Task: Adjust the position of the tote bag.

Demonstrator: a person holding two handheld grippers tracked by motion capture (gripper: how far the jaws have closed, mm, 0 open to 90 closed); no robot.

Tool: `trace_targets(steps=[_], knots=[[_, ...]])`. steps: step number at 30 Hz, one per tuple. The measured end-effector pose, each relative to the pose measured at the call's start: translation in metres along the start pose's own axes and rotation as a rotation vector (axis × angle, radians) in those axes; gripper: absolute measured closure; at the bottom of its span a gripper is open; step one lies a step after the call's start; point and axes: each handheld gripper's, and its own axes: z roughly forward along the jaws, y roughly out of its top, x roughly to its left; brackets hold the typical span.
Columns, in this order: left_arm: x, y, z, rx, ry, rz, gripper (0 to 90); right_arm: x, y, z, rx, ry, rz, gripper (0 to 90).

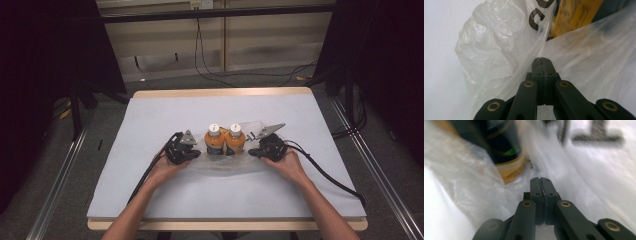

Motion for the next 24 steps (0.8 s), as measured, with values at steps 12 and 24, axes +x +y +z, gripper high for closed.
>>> trace_targets(steps=[12, 24], knots=[[0.013, -0.032, -0.026, -0.026, -0.020, -0.062, 90.0, 0.011, -0.004, -0.007, 0.016, 0.063, -0.013, 90.0], [0.003, 0.000, -0.044, -0.179, -0.057, -0.046, 90.0, 0.006, 0.007, -0.024, -0.075, 0.076, 0.015, 90.0]])
